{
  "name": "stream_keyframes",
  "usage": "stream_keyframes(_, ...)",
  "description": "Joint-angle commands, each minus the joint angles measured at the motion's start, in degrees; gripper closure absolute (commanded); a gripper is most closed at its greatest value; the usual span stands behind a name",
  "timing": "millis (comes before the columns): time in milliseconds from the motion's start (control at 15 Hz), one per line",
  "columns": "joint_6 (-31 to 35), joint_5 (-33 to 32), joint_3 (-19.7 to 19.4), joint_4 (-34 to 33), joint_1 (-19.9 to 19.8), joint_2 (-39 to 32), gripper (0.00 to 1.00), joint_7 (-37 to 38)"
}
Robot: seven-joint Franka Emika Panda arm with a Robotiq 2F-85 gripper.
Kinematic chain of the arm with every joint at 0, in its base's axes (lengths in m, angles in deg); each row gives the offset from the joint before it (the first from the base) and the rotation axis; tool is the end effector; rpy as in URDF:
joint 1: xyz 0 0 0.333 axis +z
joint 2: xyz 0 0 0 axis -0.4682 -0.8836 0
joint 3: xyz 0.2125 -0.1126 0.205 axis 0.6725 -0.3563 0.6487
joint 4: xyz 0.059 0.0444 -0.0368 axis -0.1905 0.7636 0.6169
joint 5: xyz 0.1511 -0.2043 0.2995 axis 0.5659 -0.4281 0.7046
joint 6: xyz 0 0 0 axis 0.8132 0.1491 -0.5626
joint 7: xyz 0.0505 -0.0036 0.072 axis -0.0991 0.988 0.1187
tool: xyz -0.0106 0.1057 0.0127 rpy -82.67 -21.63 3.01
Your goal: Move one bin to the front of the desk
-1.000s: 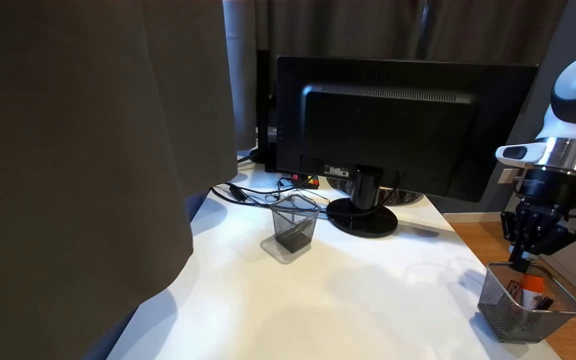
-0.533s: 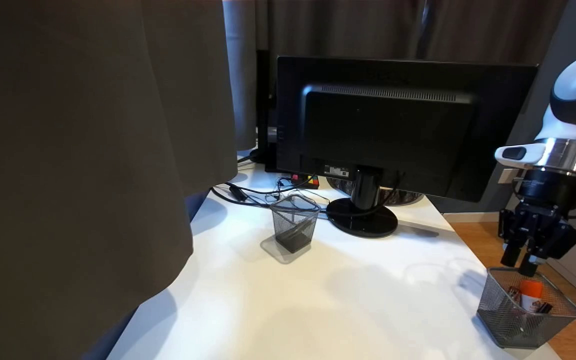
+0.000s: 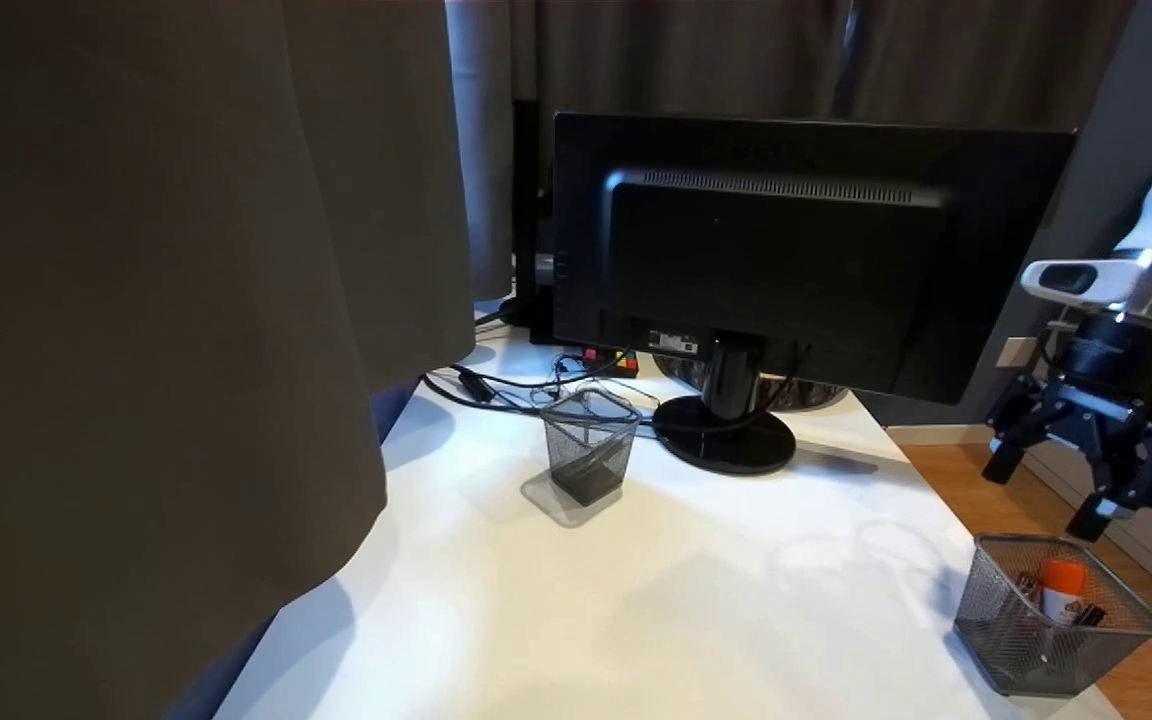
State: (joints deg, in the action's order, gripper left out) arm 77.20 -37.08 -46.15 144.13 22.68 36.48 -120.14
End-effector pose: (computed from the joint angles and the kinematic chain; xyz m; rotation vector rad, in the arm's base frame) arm 0.4962 0.0216 0.2205 -2.4075 -1.4970 -0.2047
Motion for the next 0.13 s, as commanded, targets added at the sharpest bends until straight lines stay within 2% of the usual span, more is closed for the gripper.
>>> stream_keyframes(0, 4.2, 9.8, 2.4, 7.3, -0.5, 9.7, 0.00, -9.6)
stream_keyframes(67, 2.3, 5.6, 0.1, 2.9, 1.1, 4.3, 0.00, -4.9)
